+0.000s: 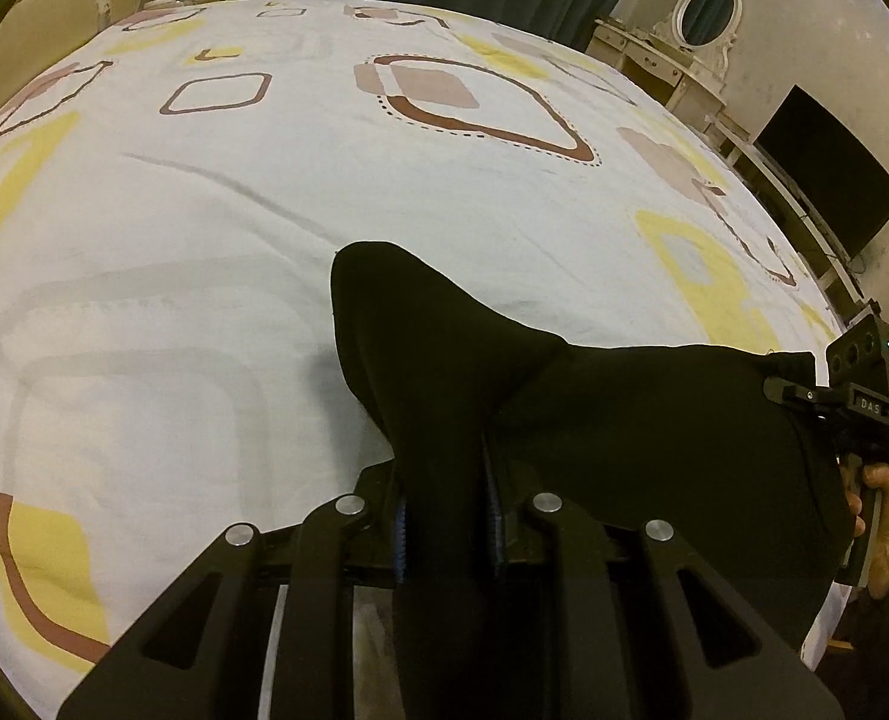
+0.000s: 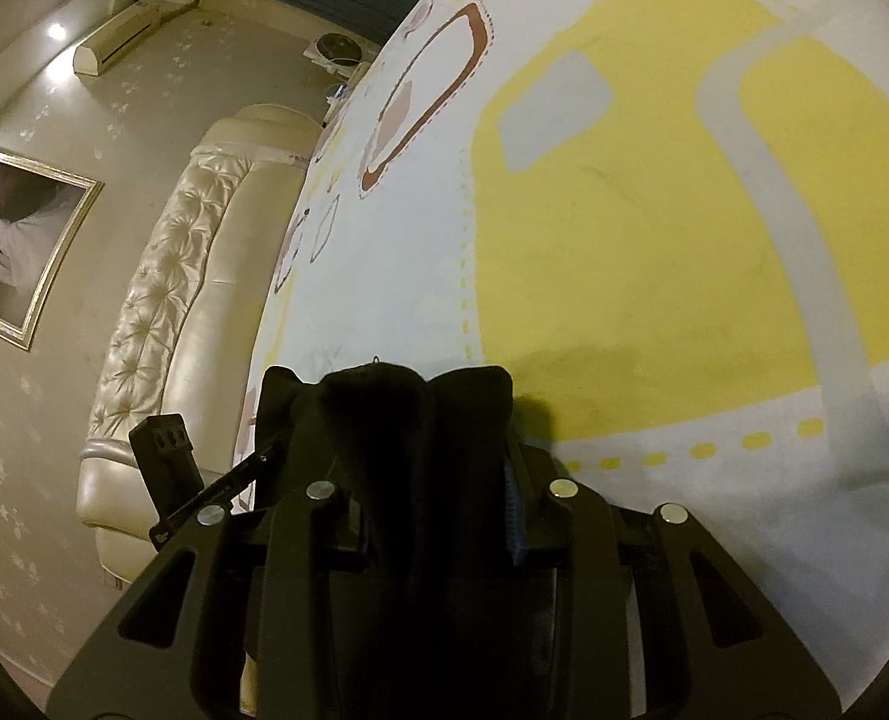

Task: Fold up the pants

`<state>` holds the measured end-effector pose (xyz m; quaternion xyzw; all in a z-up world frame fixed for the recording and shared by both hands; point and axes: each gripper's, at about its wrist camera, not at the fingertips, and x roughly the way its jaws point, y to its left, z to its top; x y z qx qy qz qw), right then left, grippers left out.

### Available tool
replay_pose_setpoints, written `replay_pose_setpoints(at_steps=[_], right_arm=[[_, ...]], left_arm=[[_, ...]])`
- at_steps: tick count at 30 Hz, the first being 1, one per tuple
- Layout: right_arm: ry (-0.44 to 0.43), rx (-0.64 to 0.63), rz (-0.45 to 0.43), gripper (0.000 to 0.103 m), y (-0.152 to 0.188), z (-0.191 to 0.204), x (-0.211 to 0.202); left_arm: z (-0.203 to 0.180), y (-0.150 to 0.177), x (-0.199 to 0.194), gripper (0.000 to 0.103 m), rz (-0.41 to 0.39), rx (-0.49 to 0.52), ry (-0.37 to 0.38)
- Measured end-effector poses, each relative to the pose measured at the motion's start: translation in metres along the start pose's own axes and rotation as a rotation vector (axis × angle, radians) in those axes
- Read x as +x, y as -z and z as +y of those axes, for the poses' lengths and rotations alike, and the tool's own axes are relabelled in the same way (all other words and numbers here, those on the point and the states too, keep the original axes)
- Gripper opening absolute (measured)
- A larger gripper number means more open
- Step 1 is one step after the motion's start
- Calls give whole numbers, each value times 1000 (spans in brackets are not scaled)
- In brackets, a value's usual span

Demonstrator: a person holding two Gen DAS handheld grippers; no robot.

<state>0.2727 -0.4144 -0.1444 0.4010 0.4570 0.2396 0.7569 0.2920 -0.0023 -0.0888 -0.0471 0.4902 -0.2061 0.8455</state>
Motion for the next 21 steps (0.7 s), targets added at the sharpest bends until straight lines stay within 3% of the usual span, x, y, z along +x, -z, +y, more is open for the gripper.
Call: replay_pose_setpoints(at_steps=[14,21], right_arm=[[-9,31,-11,32,4,-2,-2],[-11,70,-20,45,7,2,-12]], left_arm=[[-1,1,1,21,-8,-1,-11],[-7,0,-11,34,-14,21,-43]])
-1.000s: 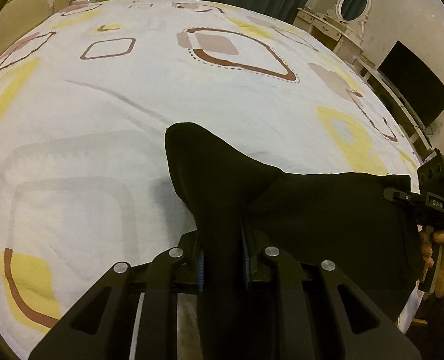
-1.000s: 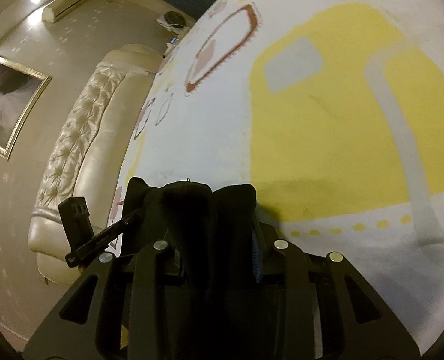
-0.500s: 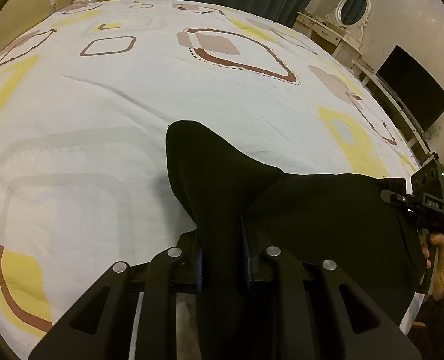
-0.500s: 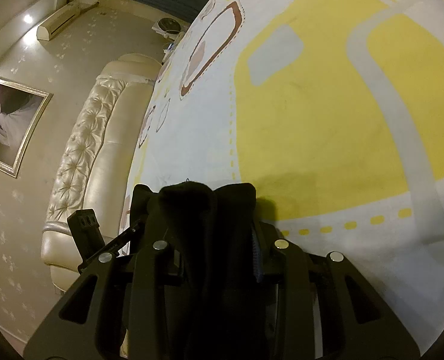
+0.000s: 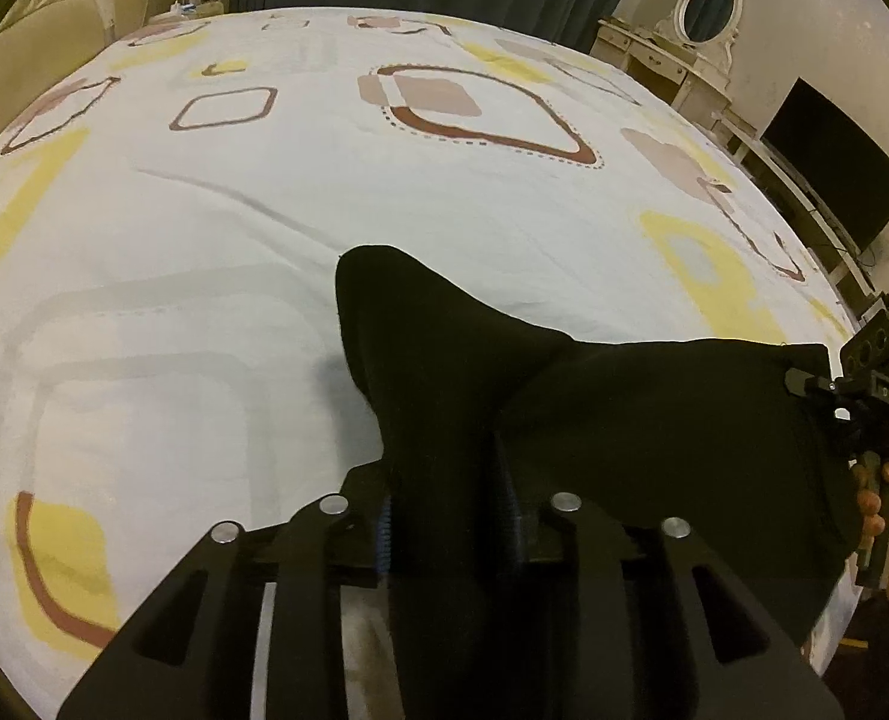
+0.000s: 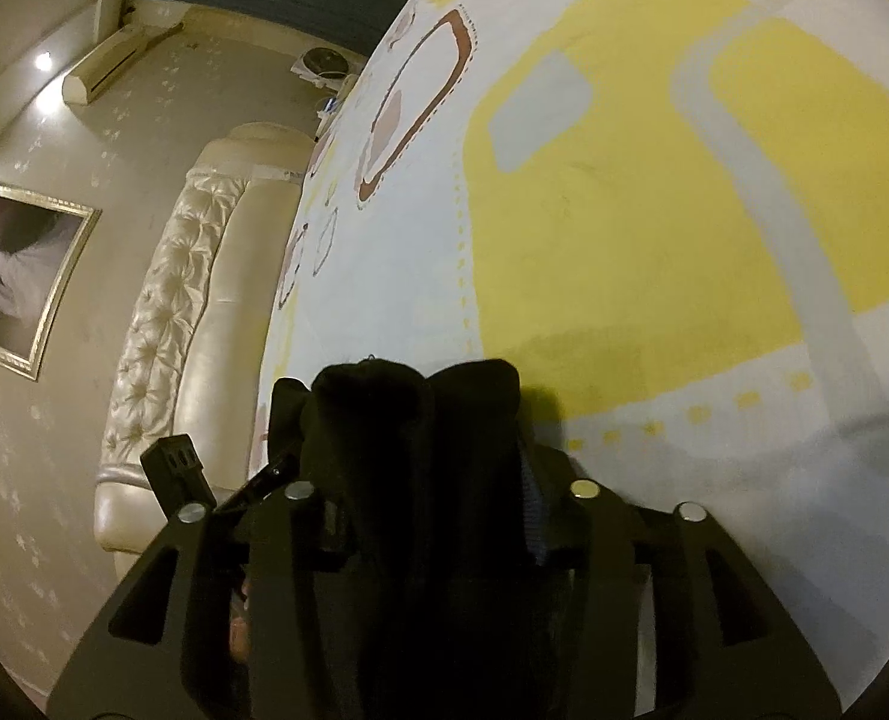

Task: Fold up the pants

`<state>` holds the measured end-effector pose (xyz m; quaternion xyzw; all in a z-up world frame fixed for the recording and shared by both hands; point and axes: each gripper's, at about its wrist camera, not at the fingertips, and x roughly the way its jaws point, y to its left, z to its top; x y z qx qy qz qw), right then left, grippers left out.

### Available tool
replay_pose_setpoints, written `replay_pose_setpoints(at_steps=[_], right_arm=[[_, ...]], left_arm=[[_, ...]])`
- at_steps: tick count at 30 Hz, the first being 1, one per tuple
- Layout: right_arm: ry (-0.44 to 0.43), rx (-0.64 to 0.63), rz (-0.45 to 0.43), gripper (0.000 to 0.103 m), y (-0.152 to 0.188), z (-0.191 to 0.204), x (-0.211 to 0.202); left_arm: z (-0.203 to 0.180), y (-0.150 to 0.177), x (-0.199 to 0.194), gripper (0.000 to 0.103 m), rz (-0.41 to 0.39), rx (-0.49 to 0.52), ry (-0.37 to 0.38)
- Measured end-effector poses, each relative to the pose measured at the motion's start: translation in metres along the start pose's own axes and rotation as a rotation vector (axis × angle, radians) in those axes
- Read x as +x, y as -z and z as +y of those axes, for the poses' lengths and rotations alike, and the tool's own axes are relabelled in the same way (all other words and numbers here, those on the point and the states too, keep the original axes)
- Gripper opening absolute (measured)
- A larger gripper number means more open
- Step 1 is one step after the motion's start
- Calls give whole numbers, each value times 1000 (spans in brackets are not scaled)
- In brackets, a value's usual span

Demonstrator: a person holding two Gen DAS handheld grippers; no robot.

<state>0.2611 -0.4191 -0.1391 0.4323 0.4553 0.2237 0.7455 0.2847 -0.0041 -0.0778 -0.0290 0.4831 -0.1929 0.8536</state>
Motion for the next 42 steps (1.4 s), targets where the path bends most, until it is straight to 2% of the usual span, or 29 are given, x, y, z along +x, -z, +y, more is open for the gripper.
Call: replay_pose_setpoints(at_steps=[3,6,7,12,16,22,26,29,30,31,34,37,42], right_arm=[[23,-27,-34,52,7,10,-23],[-3,-58,-60,61,22,20,-50],[-15,-66,-61,65,31,23,-60],[12,-106,-50,70,70,27,-78],[22,-90,-33,70,92,18,-75],[28,-38,-70,70,100,4,-72],[27,-25,-34,70,105,-2,-53],[40,-51,-44,69,107,3,-43],[44,-49,-45,59,107,3,-41],[51,-42,-42,49,106,2,-39],[35,-29,-27,38,106,-2,-39],[13,-15,-30,34,106,-1,-41],[-12,-9,-35,32,106,3,-47]], left_arm=[[7,4,-22,40,-19,-13,9],[18,23,-52,69,-59,-62,38],[20,33,-61,72,-65,-66,51],[26,77,-75,76,-21,-110,77],[20,100,-73,77,7,-171,140],[11,105,-59,80,12,-221,188],[17,107,-50,80,16,-276,228],[15,109,-49,73,13,-270,232],[14,109,-48,59,17,-260,242],[12,109,-48,54,27,-257,268],[8,108,-50,43,24,-240,242],[5,107,-54,35,24,-233,233],[-2,107,-61,32,22,-218,184]])
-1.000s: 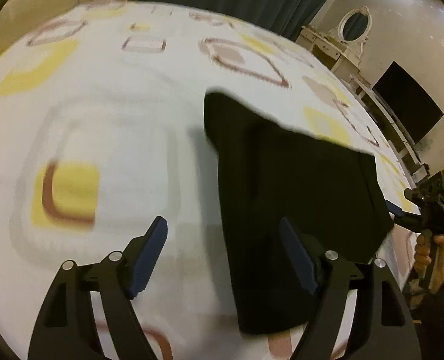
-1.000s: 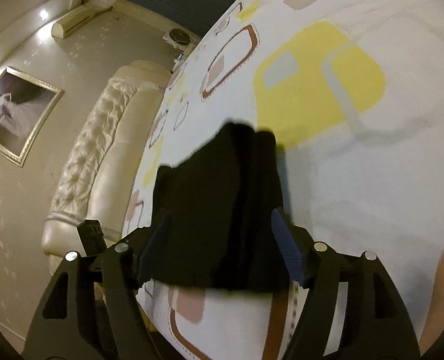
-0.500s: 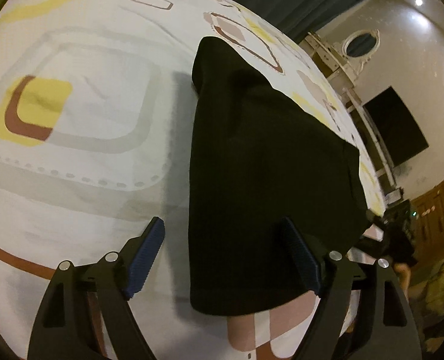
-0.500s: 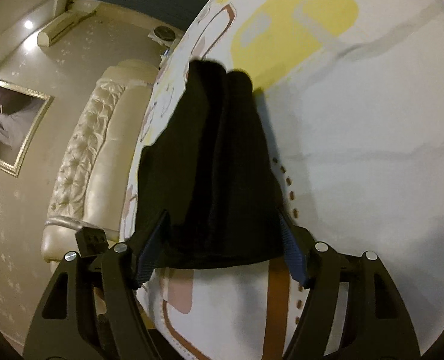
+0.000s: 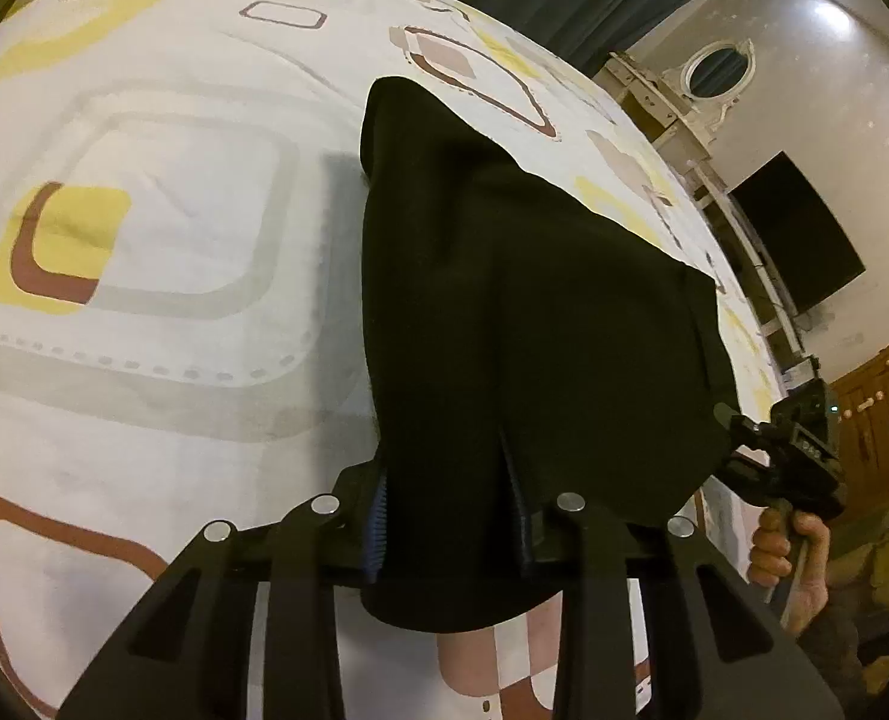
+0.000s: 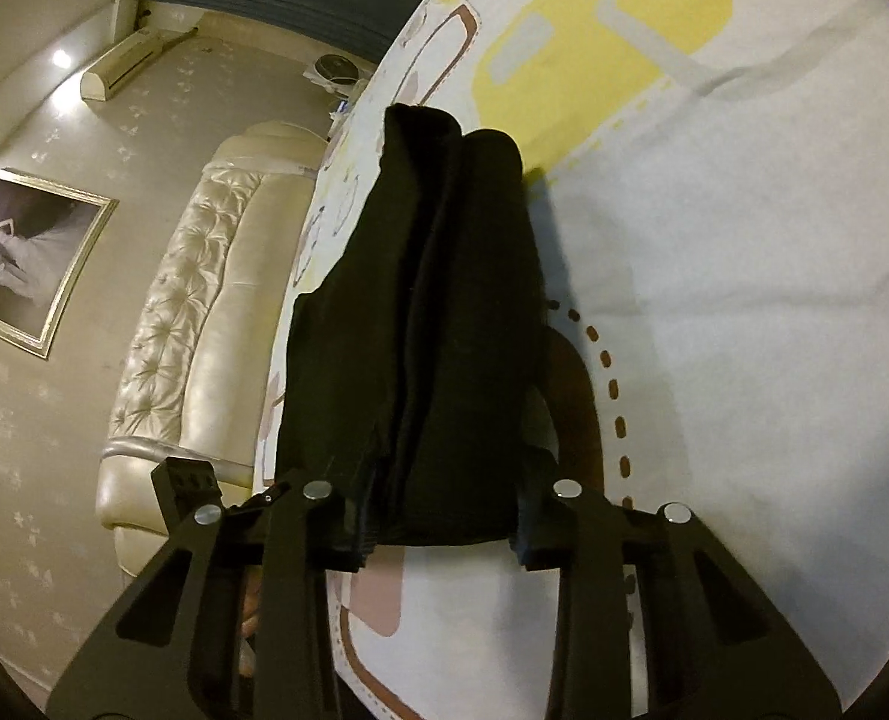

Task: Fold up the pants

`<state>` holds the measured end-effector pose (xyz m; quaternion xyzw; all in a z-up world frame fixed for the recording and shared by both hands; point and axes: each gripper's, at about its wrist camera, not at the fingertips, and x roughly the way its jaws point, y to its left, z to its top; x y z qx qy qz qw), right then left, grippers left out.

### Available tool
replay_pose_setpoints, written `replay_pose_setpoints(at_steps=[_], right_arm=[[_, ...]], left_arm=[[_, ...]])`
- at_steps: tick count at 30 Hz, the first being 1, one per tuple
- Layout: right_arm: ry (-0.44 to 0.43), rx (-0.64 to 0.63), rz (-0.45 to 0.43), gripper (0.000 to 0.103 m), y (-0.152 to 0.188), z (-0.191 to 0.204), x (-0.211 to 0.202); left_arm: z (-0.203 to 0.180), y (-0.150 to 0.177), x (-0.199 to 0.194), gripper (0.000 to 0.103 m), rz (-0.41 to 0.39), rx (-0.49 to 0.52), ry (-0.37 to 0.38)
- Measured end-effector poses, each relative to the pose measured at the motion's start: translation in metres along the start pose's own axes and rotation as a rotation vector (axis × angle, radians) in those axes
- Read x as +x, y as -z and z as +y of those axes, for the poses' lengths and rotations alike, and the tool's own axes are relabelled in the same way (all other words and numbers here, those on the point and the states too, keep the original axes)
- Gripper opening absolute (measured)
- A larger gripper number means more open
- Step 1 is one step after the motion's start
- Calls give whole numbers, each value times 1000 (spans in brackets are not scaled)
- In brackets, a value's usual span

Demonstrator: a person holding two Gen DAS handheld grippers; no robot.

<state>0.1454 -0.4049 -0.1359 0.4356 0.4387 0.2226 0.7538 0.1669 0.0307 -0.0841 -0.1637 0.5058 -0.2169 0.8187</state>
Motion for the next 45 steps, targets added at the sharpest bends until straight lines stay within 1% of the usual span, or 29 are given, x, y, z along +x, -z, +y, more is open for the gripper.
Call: replay_pose_setpoints(at_steps=[4,9,16,23,26,32,35,41,45], right_arm=[[-9,-10,3,31,1,7,-7],[-6,-19,19,31,7,13,-16],[0,-11,55,31,30,10,-36],[-3,3,73,31,54,2,-55],[-3,6,78,31,61,-1,-58],[-15,43,76,31,64,-19,-52],[-33,51,72,31,66,-26,-51],[-48,57,71,31,67,-29,-52],[-57,54,67,32,69,-30,-52]], left_arm=[[-6,3,-6,30,-4,3,-24],[-11,8,-12,30,15,7,-47],[-27,36,-23,30,37,24,-78],[-34,55,-31,30,51,24,-79],[-35,60,-31,30,43,50,-87],[-24,66,-25,31,24,60,-67],[-26,70,-26,31,13,75,-68],[-26,74,-29,32,9,72,-56],[-26,74,-30,36,4,73,-54]])
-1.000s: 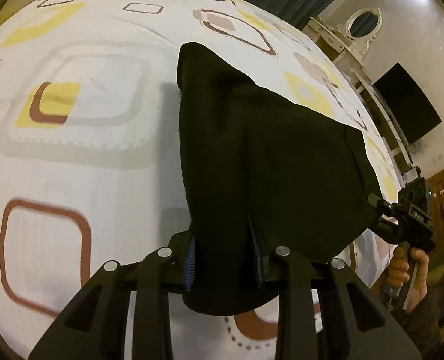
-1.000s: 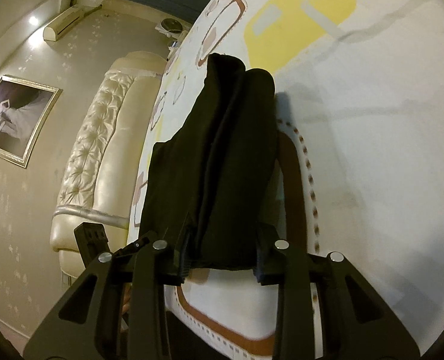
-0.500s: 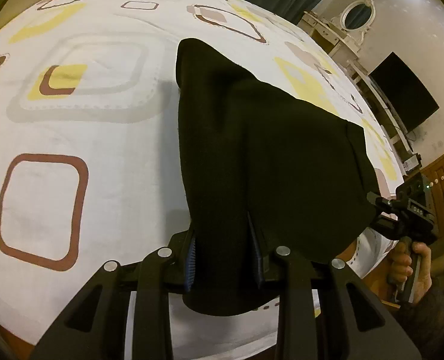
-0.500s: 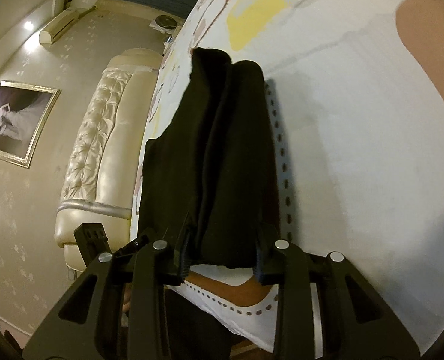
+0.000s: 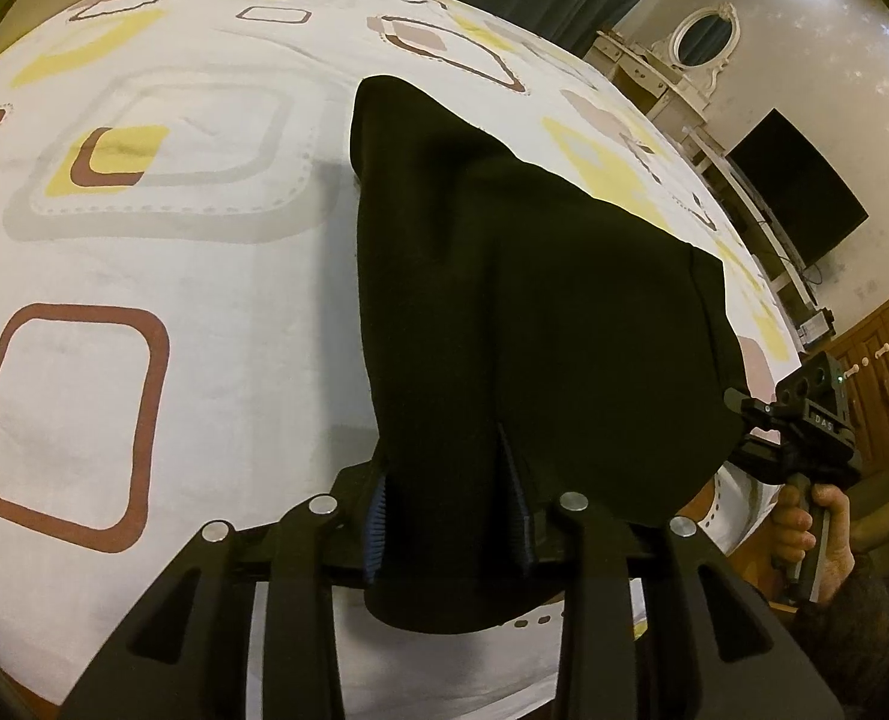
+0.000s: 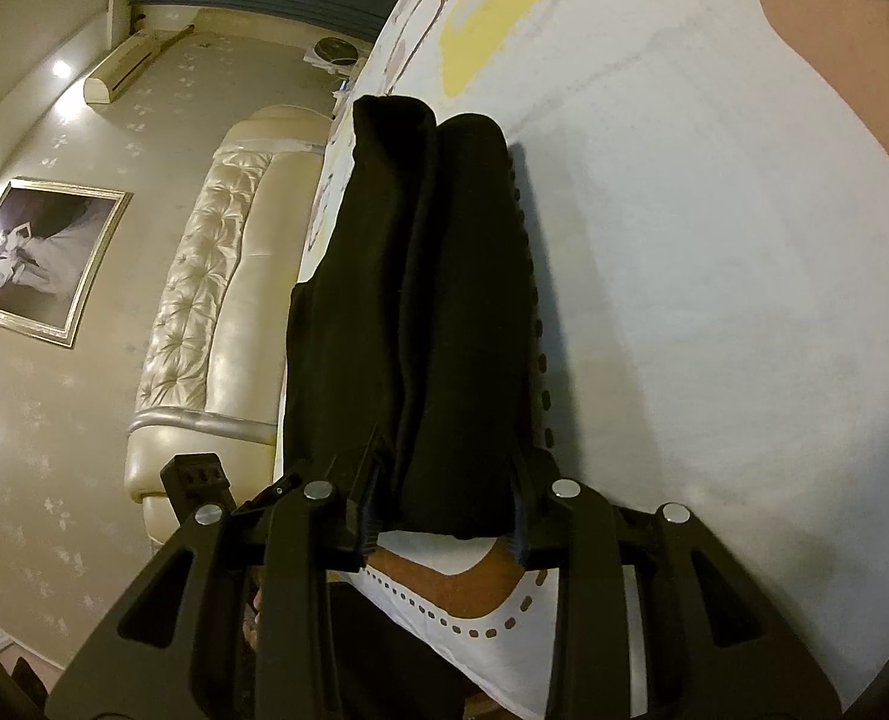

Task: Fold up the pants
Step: 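Lower the folded pants onto the bed and open both grippers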

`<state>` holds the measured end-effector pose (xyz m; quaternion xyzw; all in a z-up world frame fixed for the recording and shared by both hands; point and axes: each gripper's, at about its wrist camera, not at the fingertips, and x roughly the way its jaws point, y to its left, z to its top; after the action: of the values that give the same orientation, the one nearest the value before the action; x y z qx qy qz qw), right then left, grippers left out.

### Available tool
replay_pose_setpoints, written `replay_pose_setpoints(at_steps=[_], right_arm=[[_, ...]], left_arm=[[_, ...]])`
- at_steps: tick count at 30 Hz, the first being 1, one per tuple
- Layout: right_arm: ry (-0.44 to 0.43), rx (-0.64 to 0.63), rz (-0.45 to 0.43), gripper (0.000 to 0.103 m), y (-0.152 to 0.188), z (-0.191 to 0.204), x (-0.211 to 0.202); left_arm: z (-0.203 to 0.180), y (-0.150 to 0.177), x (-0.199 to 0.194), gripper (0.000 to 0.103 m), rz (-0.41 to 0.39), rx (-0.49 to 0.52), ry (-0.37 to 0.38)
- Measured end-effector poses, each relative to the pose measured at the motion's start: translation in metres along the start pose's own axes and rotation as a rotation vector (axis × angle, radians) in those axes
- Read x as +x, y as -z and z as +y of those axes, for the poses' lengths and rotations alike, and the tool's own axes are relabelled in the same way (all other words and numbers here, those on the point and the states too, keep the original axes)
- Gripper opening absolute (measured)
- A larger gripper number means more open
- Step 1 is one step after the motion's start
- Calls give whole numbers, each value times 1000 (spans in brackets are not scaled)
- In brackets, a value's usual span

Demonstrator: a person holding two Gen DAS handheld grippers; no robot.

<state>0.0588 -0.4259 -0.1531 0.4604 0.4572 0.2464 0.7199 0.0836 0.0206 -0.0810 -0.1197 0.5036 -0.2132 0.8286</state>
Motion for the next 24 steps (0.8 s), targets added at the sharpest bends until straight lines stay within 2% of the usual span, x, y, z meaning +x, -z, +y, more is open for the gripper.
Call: replay_pose_setpoints(at_steps=[2,5,6,10,13,20,24], right_arm=[[-5,-3,1,34,0,-1,0],[-18,6,-5,37,2,0,-3],[-20,5,-4,39,2,1,-5],[21,-15,-19,45,8,5,-15],[33,-7,-36,48,19,5,-25],[114,-40,-30,49,39,9,-32],[123,-18,-42,51,48,10,-33]], left_arm=[[0,1,0,38,-5,1,0],[2,2,-1,47,-26,-7,-8],[1,3,-1,54,-33,-7,-17],[-2,6,-3,70,-70,13,-82],[-4,9,-5,71,-80,18,-104],[-19,22,-18,76,-141,84,-229],[-21,29,-25,78,-157,75,-251]])
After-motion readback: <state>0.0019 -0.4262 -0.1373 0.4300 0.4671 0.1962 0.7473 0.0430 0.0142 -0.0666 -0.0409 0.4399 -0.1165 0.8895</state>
